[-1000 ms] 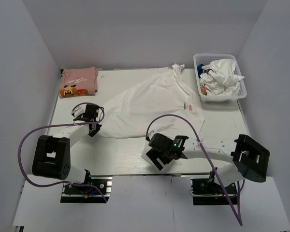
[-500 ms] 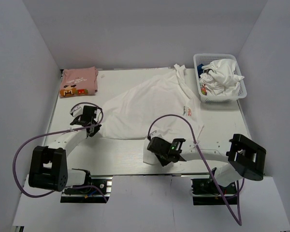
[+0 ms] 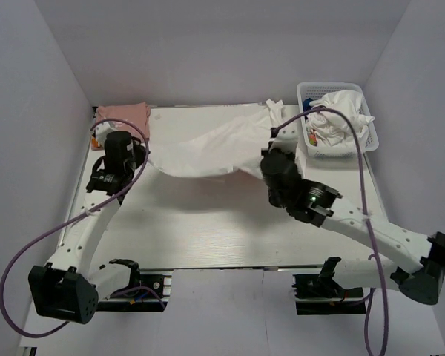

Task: Fold and stack the t-shirts
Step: Flatten out the tshirt

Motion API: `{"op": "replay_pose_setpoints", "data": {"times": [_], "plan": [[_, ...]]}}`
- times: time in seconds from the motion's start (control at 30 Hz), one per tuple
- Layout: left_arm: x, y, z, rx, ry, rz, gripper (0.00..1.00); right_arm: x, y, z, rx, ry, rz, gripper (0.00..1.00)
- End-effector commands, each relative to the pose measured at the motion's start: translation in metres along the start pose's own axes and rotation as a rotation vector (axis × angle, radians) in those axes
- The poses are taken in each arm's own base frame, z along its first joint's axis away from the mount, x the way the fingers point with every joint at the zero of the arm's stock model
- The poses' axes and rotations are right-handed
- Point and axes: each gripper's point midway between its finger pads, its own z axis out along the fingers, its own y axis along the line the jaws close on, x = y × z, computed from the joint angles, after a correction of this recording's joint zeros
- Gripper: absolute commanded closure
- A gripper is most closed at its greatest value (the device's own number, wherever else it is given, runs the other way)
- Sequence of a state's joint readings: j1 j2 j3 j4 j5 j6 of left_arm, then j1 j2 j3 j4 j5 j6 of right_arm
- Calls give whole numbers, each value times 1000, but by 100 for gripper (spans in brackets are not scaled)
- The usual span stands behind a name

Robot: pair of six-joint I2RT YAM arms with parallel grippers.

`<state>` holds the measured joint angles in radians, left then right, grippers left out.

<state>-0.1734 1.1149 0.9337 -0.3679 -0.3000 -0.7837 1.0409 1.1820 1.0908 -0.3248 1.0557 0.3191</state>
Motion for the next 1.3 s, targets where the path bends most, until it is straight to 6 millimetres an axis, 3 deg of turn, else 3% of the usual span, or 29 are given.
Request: {"op": "replay_pose_setpoints", "data": {"times": [0.0,0.07,0.23,0.27,0.4,0.43,0.47,0.5,0.57,0.7,0.77,0.87,0.97,1.07,1.1,1.13,1.17,1.2,1.23,1.27], "plan": [[-63,-41,-36,139,-170,-10,100,-112,-54,-27,122,-283,71,100],[-88,-60,-53,198,-223,-15,100,-150,-70,-48,66,-392,170,100],[-128,-97,-108,378,-312,22,100,-230,-113,-93,50,-534,123,100],[-136,-101,-125,418,-337,25,100,-231,-112,-95,36,-522,55,100],[-163,-113,-186,545,-423,29,100,-279,-130,-133,-91,-594,41,100],[-171,-116,-203,578,-458,36,100,-285,-133,-140,-123,-611,58,100],[-179,-118,-229,627,-495,28,100,-285,-122,-148,-216,-626,2,100],[-183,-120,-244,664,-513,41,100,-297,-134,-163,-246,-664,28,100],[-185,-119,-266,701,-520,46,100,-307,-138,-185,-341,-706,31,100],[-201,-116,-332,806,-614,52,100,-328,-152,-244,-566,-835,18,100],[-207,-115,-363,858,-653,51,100,-331,-154,-260,-628,-876,22,100],[-215,-115,-397,912,-703,62,100,-333,-160,-268,-637,-903,29,100],[-220,-116,-410,929,-724,73,100,-339,-159,-271,-634,-930,28,100],[-221,-124,-393,906,-690,79,100,-351,-167,-255,-515,-933,61,100],[-219,-126,-384,895,-674,83,100,-351,-161,-244,-482,-916,49,100],[-214,-130,-362,869,-635,90,100,-362,-183,-233,-330,-917,131,100],[-213,-133,-352,860,-622,93,100,-350,-164,-206,-264,-863,54,100],[-213,-135,-339,842,-607,80,100,-349,-160,-192,-196,-844,45,100],[-207,-134,-315,797,-575,79,100,-346,-189,-176,30,-791,122,100],[-205,-136,-298,772,-550,63,100,-352,-202,-175,163,-817,126,100]]}}
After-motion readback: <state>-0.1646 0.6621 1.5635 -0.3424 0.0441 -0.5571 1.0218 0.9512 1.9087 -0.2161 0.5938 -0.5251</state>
